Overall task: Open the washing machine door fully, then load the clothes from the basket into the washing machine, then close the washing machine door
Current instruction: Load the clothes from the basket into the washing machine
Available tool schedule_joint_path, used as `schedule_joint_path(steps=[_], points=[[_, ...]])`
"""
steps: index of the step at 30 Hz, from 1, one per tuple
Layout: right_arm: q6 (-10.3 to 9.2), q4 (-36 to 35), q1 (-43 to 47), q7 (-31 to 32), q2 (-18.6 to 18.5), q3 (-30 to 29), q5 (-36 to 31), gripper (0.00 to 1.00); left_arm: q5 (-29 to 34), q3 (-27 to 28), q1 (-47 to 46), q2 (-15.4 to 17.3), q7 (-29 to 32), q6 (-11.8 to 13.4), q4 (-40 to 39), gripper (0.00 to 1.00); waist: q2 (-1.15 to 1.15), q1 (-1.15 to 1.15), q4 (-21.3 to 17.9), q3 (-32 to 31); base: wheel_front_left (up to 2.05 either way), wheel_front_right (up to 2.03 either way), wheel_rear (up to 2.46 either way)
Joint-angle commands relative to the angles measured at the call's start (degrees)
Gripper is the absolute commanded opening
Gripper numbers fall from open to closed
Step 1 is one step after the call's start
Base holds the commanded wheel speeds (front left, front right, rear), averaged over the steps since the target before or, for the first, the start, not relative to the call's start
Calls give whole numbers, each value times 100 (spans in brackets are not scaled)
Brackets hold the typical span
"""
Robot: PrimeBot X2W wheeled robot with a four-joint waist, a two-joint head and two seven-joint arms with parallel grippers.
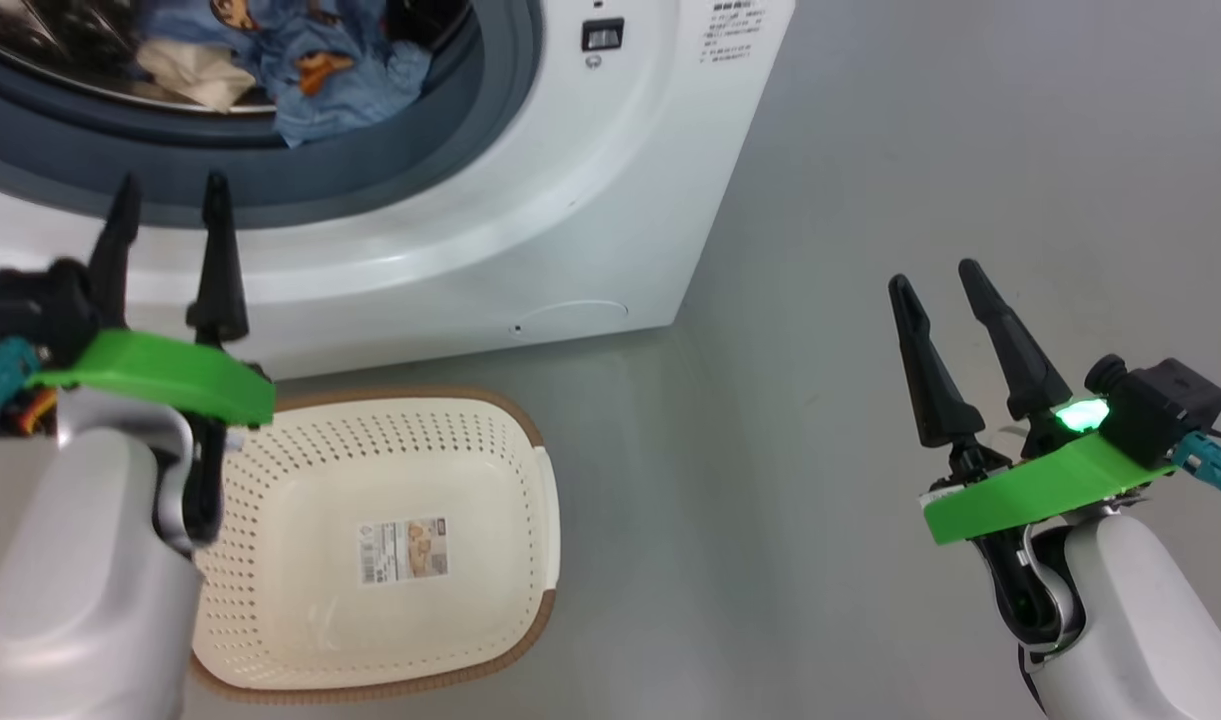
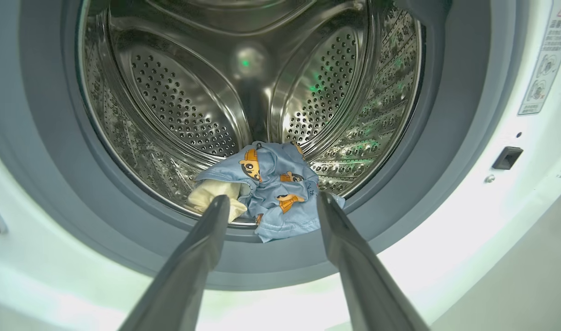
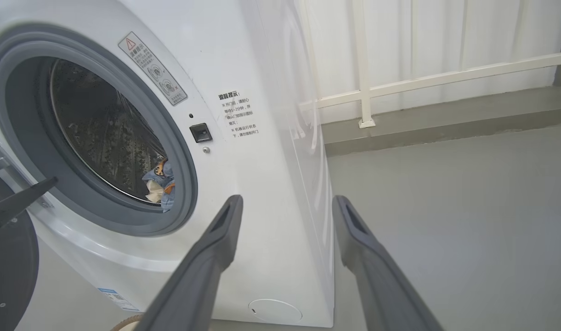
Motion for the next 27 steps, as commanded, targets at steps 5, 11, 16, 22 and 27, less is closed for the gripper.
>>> schedule_joint_path(steps=[5,11,16,22,27], points=[[9,-68,156,-27,-64,186,51,100,-62,259,445,199,-44,115,-543,100,0,0,144,-373,0,0,0],[9,-3,273,-27,-67,199,78,100,-109,303,1068,186,-44,215,-1017,100,0,0,247,-656,0,0,0],[9,54,416,-27,-66,240,108,100,-124,281,1497,200,-30,309,-1346,100,0,0,320,-894,0,0,0],[9,110,542,-27,-80,306,135,100,-132,271,2039,189,-32,442,-1722,100,0,0,380,-1171,0,0,0],[9,133,651,-27,-113,328,152,100,-102,288,2450,198,-36,556,-2053,100,0,0,439,-1331,0,0,0]])
